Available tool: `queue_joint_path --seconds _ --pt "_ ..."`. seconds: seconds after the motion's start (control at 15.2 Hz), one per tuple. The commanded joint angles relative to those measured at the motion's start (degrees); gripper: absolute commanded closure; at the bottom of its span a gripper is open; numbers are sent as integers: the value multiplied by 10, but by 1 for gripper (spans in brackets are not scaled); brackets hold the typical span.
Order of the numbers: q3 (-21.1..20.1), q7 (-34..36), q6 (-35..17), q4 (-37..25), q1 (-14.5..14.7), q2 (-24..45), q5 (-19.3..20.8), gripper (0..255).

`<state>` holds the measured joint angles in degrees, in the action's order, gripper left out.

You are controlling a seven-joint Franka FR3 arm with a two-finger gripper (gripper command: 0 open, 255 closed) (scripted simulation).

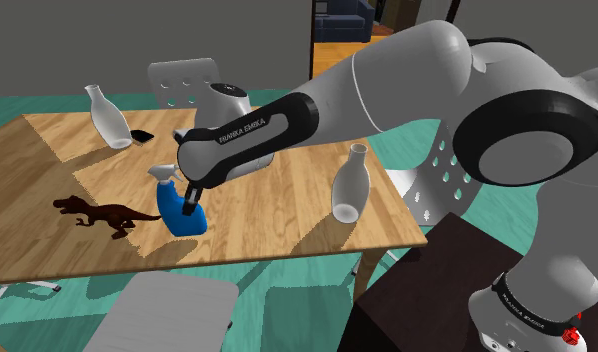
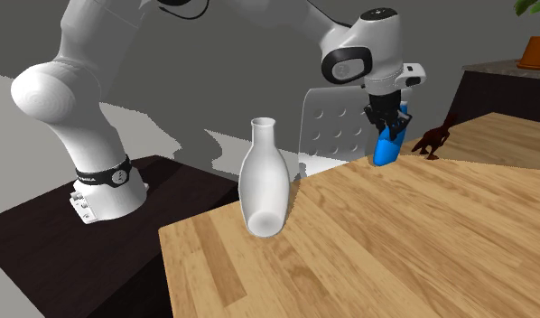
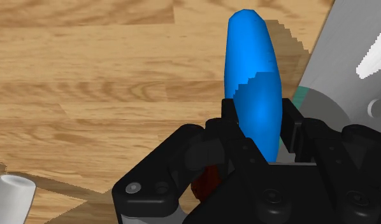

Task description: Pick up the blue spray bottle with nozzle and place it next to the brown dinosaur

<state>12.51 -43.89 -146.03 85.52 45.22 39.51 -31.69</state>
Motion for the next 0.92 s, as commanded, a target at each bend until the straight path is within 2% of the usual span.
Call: queue_joint_path --seconds 0.0,0.07,0.13,0.46,0.73,0.86 --pt "0 0 0 0 0 0 0 255" --pt "0 0 0 0 0 0 0 255" --pt "0 0 0 0 0 0 0 0" --pt "0 0 0 0 0 0 0 0" --pt "15 4 21 50 8 -71 14 0" --pt "15 4 21 51 8 -71 14 0"
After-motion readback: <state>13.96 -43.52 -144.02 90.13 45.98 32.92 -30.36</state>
